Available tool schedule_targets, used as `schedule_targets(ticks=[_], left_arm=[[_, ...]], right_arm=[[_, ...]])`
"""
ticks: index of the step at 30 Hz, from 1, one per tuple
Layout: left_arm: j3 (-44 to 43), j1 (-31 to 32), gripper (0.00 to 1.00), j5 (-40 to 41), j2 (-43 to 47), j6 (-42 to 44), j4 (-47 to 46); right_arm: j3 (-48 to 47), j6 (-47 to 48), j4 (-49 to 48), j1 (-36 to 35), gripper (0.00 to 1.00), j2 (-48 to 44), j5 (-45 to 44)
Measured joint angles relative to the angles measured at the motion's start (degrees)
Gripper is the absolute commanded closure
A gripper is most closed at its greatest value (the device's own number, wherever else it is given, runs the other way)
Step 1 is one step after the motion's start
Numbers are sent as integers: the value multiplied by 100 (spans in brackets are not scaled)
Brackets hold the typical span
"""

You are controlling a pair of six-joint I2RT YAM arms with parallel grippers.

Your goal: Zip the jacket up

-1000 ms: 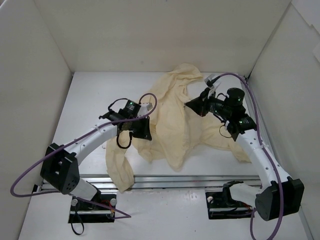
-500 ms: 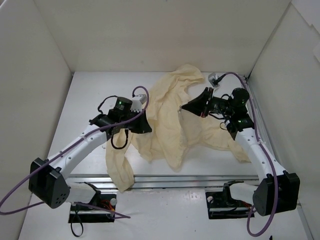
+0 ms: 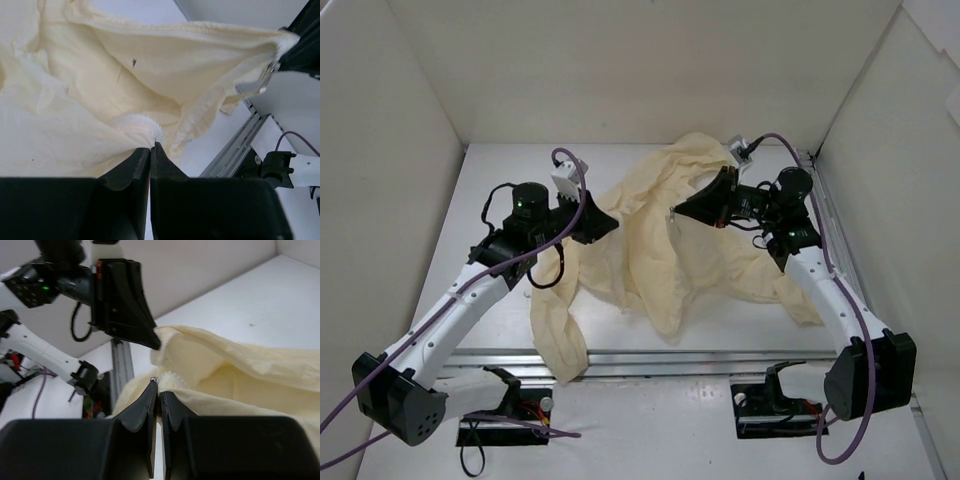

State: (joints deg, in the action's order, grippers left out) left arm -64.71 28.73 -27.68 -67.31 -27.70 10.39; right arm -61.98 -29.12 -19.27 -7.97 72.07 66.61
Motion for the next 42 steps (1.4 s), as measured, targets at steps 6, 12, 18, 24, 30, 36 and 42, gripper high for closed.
schedule_targets(ticks=[6, 12, 18, 24, 30, 36, 42], left_arm=[[101, -136, 100, -459, -2, -105, -857], [450, -144, 100, -831, 2, -354, -1659], [614, -144, 100, -1132, 13, -588, -2271], [730, -144, 100, -1246, 192, -645, -2651], [730, -142, 100, -1346, 337, -647, -2852], [730, -81, 100, -1410, 319, -597, -2872], [706, -55, 100, -1478, 240, -584, -2876]], right_arm=[[463, -1150, -1228, -422, 100, 162, 96], [706, -1523, -1432, -935, 100, 212, 98], [723, -1633, -1567, -1078, 100, 212, 96], [723, -1652, -1624, -1117, 100, 249, 98], [723, -1657, -1641, -1117, 100, 363, 98], [702, -1659, -1641, -1145, 100, 407, 96], [577, -1685, -1659, -1224, 100, 407, 96]])
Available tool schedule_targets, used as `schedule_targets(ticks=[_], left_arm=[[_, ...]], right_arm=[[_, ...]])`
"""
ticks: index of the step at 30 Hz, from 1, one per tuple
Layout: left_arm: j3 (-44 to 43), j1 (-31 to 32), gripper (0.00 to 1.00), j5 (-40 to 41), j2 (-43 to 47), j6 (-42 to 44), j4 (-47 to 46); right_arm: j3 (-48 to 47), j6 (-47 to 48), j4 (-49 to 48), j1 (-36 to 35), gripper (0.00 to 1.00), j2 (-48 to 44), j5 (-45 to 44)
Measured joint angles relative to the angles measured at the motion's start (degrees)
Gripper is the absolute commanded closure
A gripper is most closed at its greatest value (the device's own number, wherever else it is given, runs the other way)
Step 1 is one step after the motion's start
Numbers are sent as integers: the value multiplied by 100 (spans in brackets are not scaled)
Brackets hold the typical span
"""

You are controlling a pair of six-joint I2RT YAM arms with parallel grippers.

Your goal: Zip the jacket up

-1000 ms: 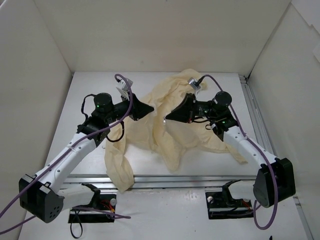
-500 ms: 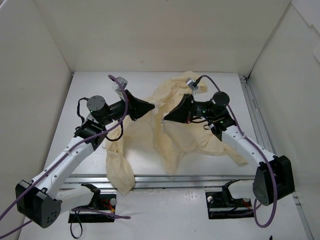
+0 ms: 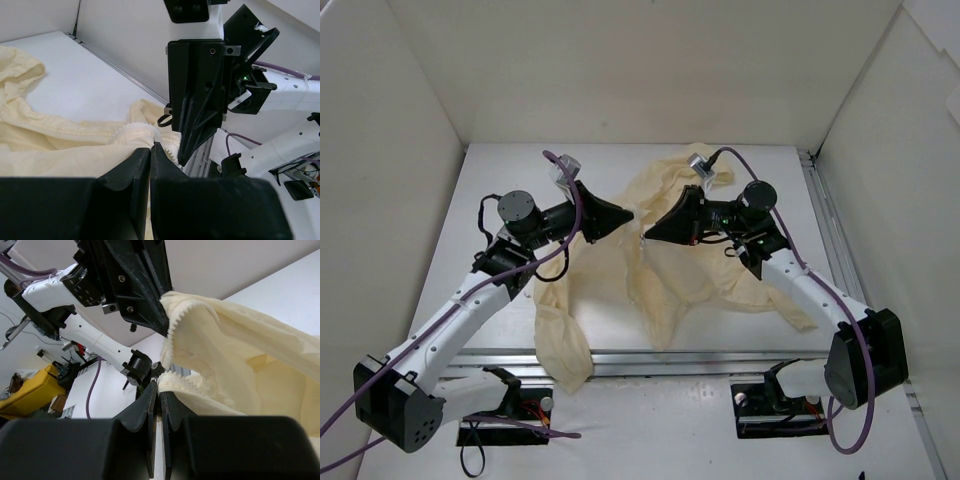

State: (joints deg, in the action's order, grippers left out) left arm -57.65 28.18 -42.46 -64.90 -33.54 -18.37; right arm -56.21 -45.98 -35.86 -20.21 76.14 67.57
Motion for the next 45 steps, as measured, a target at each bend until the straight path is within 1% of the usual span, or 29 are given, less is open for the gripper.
schedule_targets(ticks=[45], left_arm=[[-46, 0, 100, -98, 52, 2, -2]], right_arm=[[-136, -61, -109, -33, 100, 0, -151]])
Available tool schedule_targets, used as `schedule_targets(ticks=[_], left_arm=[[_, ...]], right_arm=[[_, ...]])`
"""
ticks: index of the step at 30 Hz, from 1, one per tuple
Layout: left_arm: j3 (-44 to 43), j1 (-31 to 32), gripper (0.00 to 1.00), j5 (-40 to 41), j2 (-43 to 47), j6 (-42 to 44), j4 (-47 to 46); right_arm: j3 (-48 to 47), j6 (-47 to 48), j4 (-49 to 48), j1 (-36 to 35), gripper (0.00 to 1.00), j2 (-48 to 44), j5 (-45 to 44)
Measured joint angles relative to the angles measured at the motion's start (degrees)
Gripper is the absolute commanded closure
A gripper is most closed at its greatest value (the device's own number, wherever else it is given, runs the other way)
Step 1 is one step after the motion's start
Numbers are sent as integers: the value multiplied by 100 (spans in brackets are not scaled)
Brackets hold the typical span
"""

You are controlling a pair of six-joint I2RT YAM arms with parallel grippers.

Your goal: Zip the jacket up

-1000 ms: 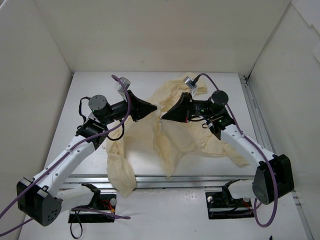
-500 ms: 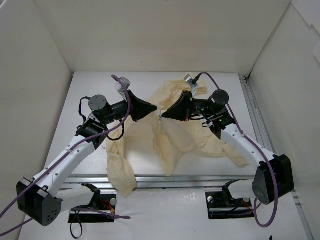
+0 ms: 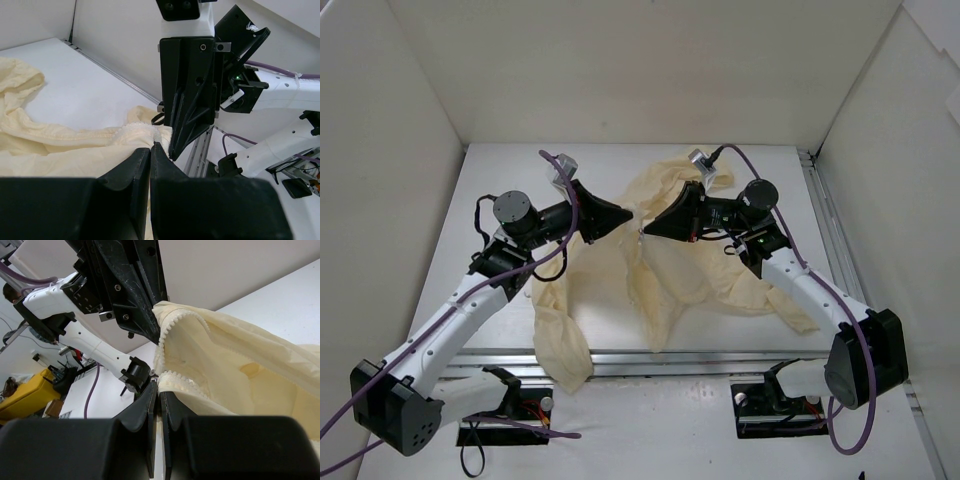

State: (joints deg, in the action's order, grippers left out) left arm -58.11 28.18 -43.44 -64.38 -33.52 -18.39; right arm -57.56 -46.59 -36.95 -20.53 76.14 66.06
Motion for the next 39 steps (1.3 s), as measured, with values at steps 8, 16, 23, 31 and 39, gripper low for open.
schedule_targets(ticks=[8, 16, 23, 31, 39], left_arm=[[0, 0, 100, -4, 28, -15, -42], [0, 0, 100, -2, 28, -11, -42], [0, 0, 100, -2, 28, -9, -44], [2, 0, 100, 0, 28, -9, -68], [4, 0, 100, -4, 28, -42, -188]], right_arm=[[0, -17, 0, 0, 100, 0, -52], [-2, -42, 0, 0, 100, -2, -61], [-2, -85, 0, 0, 100, -24, -66], [-2, -149, -4, 7, 100, -81, -105], [-2, -199, -20, 33, 100, -81, -205]])
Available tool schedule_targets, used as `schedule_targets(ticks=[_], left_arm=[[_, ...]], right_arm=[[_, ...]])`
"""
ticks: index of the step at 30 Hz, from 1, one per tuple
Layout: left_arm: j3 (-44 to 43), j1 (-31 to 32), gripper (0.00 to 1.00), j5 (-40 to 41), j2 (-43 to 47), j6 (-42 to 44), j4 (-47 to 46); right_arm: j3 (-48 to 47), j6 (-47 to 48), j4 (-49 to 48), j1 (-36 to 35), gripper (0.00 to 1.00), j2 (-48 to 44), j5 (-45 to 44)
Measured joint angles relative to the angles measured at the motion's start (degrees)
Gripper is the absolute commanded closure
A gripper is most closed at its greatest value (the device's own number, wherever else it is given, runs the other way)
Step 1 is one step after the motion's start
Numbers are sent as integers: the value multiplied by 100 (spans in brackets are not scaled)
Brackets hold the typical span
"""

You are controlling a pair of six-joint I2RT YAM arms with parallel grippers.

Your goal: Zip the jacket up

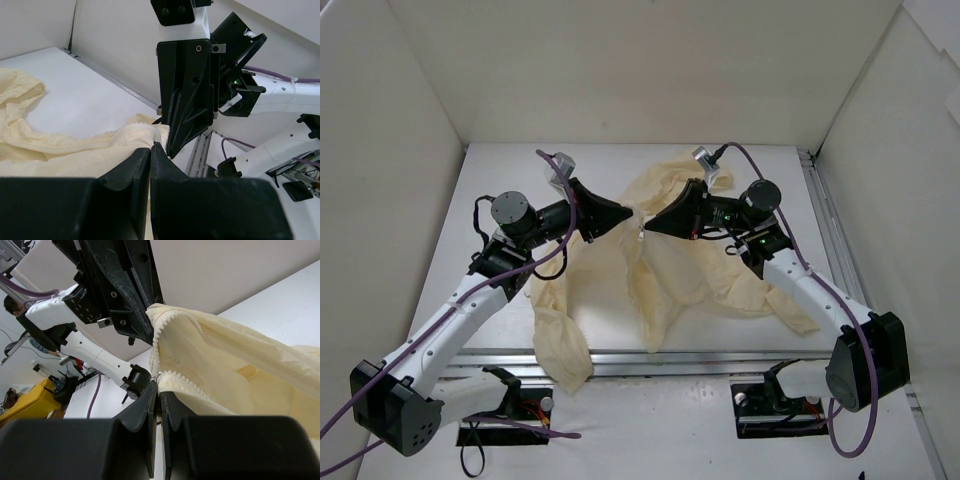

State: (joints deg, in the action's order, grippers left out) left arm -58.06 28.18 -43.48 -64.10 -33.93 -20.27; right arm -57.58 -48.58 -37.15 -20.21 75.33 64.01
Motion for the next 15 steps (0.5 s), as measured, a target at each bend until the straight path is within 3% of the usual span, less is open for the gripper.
schedule_targets(ticks=[15], left_arm=[[42, 0, 100, 0, -2, -105, -256]], right_arm=[[0, -269, -304, 0, 100, 0, -197]])
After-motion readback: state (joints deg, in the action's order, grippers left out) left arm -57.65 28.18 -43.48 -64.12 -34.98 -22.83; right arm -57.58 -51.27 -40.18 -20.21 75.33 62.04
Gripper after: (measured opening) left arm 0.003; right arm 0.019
